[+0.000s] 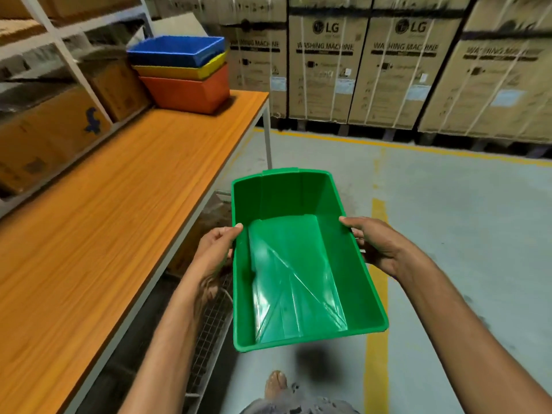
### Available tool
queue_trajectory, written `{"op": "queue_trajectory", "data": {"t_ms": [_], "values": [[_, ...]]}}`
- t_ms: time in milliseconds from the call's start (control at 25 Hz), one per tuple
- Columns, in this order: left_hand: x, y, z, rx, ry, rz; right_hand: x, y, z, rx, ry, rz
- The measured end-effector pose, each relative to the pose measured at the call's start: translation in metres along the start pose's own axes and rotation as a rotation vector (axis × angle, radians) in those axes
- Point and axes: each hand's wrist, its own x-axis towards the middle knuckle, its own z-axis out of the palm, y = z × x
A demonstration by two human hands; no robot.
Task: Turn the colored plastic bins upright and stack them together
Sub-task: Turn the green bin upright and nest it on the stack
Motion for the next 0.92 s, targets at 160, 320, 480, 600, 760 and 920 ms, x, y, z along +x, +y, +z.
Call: {"op": "queue_trajectory", "data": {"t_ms": [160,320,480,600,760,920], "values": [[0.043,0.026,0.023,-0.006,-0.048,0.060,0.024,-0.026,-0.004,0.010,0.030,-0.099],[0.087,0.054,0.044,0.071,-0.105,0.127,0.054,-0.049,-0.016,0.062,0.112,-0.130],[0.138,0.075,0.085,0.121,-0.145,0.163,0.097,-0.072,-0.043,0.107,0.167,-0.131],[0.180,0.089,0.125,0.138,-0.162,0.152,0.143,-0.092,-0.074,0.124,0.179,-0.120],[0.238,0.115,0.182,0.112,-0.092,0.129,0.212,-0.136,-0.114,0.137,0.115,-0.112],[0.281,0.146,0.228,-0.011,-0.007,0.091,0.275,-0.191,-0.150,0.111,0.022,-0.076]]}}
